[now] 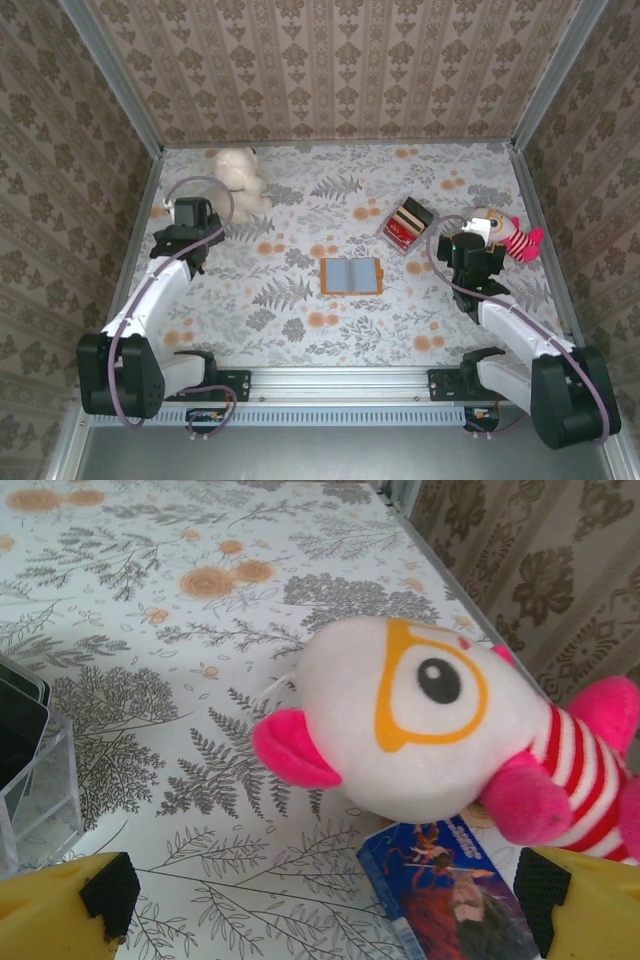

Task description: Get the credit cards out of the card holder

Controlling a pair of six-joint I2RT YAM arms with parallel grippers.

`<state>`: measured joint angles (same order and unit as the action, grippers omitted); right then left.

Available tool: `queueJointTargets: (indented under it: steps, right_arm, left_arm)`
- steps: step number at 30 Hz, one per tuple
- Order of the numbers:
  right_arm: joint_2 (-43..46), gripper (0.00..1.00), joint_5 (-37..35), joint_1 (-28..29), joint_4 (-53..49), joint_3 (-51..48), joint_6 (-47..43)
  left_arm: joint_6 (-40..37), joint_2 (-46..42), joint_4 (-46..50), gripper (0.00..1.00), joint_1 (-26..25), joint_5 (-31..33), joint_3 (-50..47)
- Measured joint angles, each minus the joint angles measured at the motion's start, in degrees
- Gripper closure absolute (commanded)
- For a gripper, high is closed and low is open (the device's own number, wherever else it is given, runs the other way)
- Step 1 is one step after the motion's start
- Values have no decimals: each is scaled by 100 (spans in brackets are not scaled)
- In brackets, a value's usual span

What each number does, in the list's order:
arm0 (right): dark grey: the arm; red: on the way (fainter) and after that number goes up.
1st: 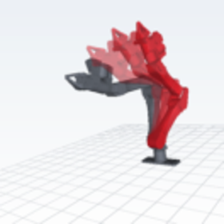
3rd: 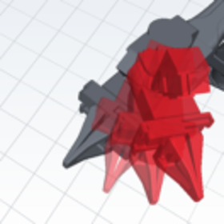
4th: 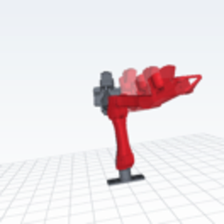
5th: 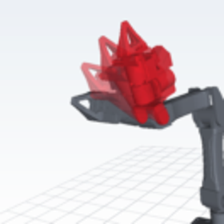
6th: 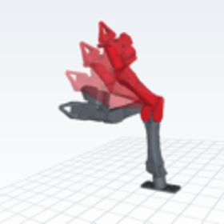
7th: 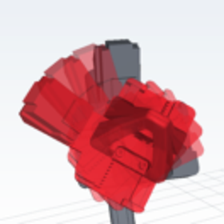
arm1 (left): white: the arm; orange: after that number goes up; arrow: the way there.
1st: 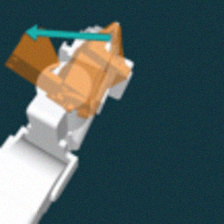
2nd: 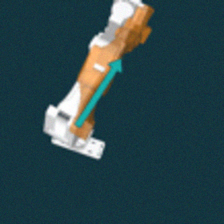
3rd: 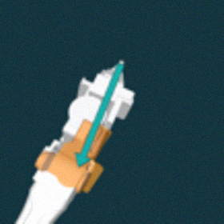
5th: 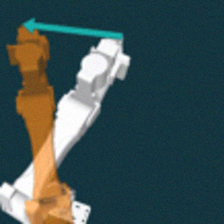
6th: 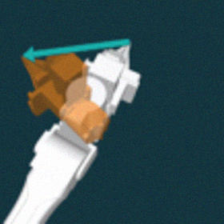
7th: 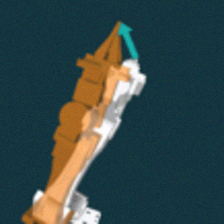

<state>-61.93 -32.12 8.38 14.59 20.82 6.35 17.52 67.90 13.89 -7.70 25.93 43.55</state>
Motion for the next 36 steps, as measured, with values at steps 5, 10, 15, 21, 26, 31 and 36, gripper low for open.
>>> queueJointTargets:
  steps: [5,10,15,21,26,31,36]
  right_arm:
    - [-684,0,140,0,833,-22,-238]
    - [-1075,0,446,0,1596,-20,-461]
    - [-1449,0,970,-57,2267,-17,-664]
    - [-1921,0,1572,-238,3016,-15,-664]
    - [-2284,0,1919,-376,3309,-15,-658]
    - [-2505,0,2013,-426,3659,-17,-638]
    - [-2524,0,2044,-450,3668,-17,-610]
  left_arm:
    - [-616,-13,-1178,0,55,66,-1095]
    - [-1137,-13,-1974,0,208,-302,-1482]
    - [-1353,61,-3119,0,527,-918,-1825]
    - [-1572,518,-4367,0,684,-1657,-2310]
    - [-1779,872,-5241,0,706,-2164,-2369]
    - [-1825,1484,-5934,0,717,-2400,-2367]
    - [-1856,1884,-6247,0,715,-2448,-2363]
